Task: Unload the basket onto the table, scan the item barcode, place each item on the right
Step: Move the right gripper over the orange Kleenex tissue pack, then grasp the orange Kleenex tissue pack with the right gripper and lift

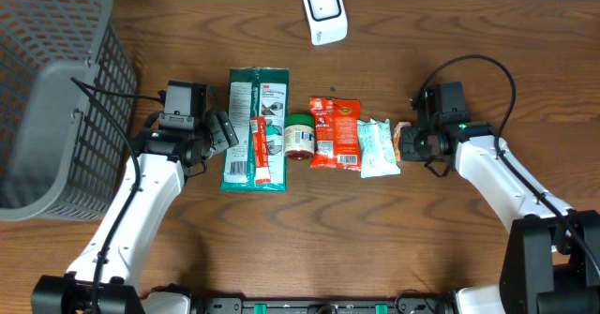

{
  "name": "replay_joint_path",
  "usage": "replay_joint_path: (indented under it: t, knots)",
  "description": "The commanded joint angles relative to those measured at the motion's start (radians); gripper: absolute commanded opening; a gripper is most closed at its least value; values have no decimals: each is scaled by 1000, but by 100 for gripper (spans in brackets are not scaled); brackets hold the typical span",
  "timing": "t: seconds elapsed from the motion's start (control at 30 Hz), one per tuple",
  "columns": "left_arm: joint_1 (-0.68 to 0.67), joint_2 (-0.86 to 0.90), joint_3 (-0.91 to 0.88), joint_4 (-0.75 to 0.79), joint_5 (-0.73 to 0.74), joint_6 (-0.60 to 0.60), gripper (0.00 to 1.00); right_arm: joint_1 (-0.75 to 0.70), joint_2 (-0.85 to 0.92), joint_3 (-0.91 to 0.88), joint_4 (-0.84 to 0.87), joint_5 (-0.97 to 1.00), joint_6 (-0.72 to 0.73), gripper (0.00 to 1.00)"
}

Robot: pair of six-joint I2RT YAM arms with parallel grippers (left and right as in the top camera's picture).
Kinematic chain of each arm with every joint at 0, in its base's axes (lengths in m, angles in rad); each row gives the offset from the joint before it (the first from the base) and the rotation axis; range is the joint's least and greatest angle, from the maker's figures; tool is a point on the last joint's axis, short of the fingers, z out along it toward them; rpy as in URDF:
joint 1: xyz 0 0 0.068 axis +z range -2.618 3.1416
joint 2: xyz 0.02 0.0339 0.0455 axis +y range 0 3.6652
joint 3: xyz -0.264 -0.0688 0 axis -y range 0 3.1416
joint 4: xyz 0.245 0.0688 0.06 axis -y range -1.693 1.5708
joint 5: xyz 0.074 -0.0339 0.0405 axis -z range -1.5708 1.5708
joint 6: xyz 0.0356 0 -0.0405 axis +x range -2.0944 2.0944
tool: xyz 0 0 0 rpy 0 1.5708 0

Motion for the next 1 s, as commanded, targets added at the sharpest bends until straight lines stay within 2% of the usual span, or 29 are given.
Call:
replay_joint_path:
  t: [0.0,0.17,0.37,0.73,0.97]
  knots:
    - [3,-5,17,-3,-20,10,86,5,-3,-13,1,87,0,39]
    - [3,-5,17,-3,-20,10,86,2,-3,-13,11,186,0,37]
    - [3,-5,17,-3,-20,10,86,2,-3,7,29,208,0,42]
    - [3,-5,17,-3,-20,10,86,36,-5,150,-158,147,1,40]
    - [3,-5,17,-3,-20,10,87,105,18,129,-139,305,1,36]
